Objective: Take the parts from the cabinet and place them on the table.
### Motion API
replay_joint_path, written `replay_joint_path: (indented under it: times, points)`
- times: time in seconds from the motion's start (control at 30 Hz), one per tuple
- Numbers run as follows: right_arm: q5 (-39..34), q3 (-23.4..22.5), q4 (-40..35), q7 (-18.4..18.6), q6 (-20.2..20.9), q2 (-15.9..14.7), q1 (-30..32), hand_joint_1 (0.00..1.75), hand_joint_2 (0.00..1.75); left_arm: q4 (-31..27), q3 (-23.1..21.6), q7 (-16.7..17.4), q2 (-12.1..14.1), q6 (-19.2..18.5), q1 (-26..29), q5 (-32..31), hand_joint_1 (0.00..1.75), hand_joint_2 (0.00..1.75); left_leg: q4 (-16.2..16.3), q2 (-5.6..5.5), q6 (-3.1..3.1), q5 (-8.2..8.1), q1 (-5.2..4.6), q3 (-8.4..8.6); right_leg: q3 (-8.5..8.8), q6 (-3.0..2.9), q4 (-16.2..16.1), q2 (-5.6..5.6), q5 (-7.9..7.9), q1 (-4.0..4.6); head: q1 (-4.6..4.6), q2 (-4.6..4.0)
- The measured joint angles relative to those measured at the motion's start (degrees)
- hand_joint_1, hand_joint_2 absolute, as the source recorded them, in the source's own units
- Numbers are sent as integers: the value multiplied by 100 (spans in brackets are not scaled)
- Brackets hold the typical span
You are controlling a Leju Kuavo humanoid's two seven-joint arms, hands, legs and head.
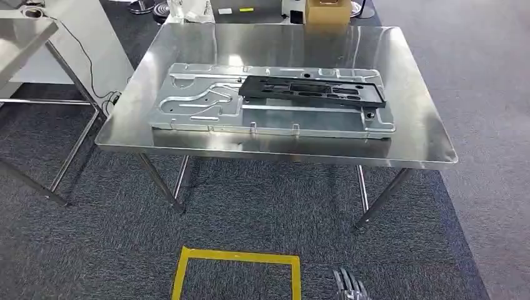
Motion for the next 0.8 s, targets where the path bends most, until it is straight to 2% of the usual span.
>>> replay_joint_path:
  times: [0.03,0.07,0.1,0.13,0.17,0.23,0.27,0.3,0.33,0.37,0.4,0.43,0.47,0.5,0.53,0.57,0.6,0.63,0.67,0.7,0.77,0.8]
  points:
    - [2,-236,452,-227,-143,74,-59,0,0,0,4,0,0,0,1,-7,0,0,-94,0,0,264,0,158,-112,13,46,-7,49,-4,0,0]
    - [0,-455,841,-391,-258,144,-106,0,0,0,7,0,0,2,1,-7,0,0,-370,0,10,494,0,403,-222,31,98,-8,90,-9,0,0]
    - [-39,-655,1217,-550,-301,210,-173,0,0,0,7,0,0,24,-3,-22,0,0,-874,-6,28,574,2,787,-331,57,155,-4,134,-13,0,0]
    - [-171,-859,1632,-752,-268,264,-298,0,0,0,7,4,0,64,-17,-64,0,0,-1492,-25,52,321,-6,1190,-400,92,214,2,179,3,0,0]
    - [-311,-1075,2035,-938,-205,317,-424,0,0,0,7,11,0,96,-23,-90,0,0,-1936,-41,92,172,-32,1430,-442,125,243,17,227,13,2,0]
    - [-580,-1585,2901,-1239,-100,407,-646,0,0,0,7,15,-2,142,-37,-116,0,0,-1916,-37,176,194,-65,1331,-458,196,203,2,342,-3,2,0]
    - [-656,-1840,3311,-1302,-65,452,-726,0,0,0,6,24,-2,151,-29,-127,0,0,-1913,-36,240,244,-74,1299,-460,237,178,2,404,-4,0,0]
    - [-732,-2035,3637,-1300,29,465,-774,0,0,0,7,28,-4,153,-15,-127,0,0,-1972,-26,309,325,-26,1242,-501,270,183,14,419,4,4,0]
    - [-877,-2258,3997,-1264,237,492,-886,0,0,0,9,28,-7,157,-22,-129,0,0,-1970,-3,367,389,-27,1162,-571,297,312,43,153,-23,9,0]
    - [-1043,-2455,4288,-1216,496,518,-961,0,0,0,9,28,-4,164,-21,-129,0,0,-1970,4,414,436,-27,1089,-667,314,592,56,-197,-26,11,0]
    - [-1262,-2682,4556,-1115,837,546,-1014,0,0,0,9,26,-4,162,-14,-129,0,0,-1969,8,423,489,-34,1023,-763,337,975,61,-536,-36,11,0]
    - [-1483,-2883,4748,-995,1191,566,-1060,0,0,0,9,26,-4,135,-8,-140,0,0,-1967,7,430,542,-46,960,-854,353,1392,62,-781,-39,11,0]
    - [-1725,-3126,4945,-864,1560,601,-1113,0,0,0,9,22,-4,116,-7,-151,0,0,-1957,7,429,597,-58,883,-926,361,1787,62,-857,-40,11,0]
    - [-1855,-3349,5112,-788,1760,640,-1153,0,0,0,9,20,-4,103,-6,-157,0,0,-1946,7,423,646,-66,821,-897,358,1945,63,-729,-40,11,0]
    - [-1899,-3532,5243,-747,1817,662,-1183,0,0,0,9,17,-4,103,-6,-170,0,0,-1934,4,414,688,-76,762,-745,341,1839,66,-519,-38,11,0]
    - [-1923,-3647,5329,-725,1841,691,-1214,0,0,0,9,13,-7,103,-6,-181,0,0,-1918,-7,401,724,-81,722,-475,313,1500,71,-330,-35,9,0]
    - [-1939,-3739,5402,-718,1865,697,-1247,0,0,0,9,13,-7,103,-3,-190,0,0,-1899,-12,390,753,-87,683,-103,271,972,90,-220,-29,11,0]
    - [-1941,-3827,5469,-709,1869,706,-1284,0,0,0,9,11,-26,103,-10,-190,0,0,-1882,-18,376,771,-78,666,315,211,384,159,-232,-4,9,0]
    - [-1950,-3903,5517,-674,1885,710,-1305,0,0,0,9,7,-57,103,-9,-190,0,0,-1850,-37,339,790,-109,612,536,153,39,294,-358,8,9,0]
    - [-2002,-3985,5589,-590,1971,752,-1306,0,0,0,9,9,-52,103,-23,-192,0,0,-1849,-45,295,827,-89,607,537,154,-49,276,-379,15,11,0]
    - [-2078,-4150,5659,-250,2233,773,-1375,0,0,0,9,24,-61,103,-38,-208,0,0,-1853,-94,226,886,-74,573,510,115,-80,194,-387,48,9,0]
    - [-2089,-4211,5687,-90,2313,804,-1394,0,0,-4,7,33,-61,111,-33,-212,0,0,-1835,-120,190,893,-110,560,520,73,-155,157,-335,-18,9,0]
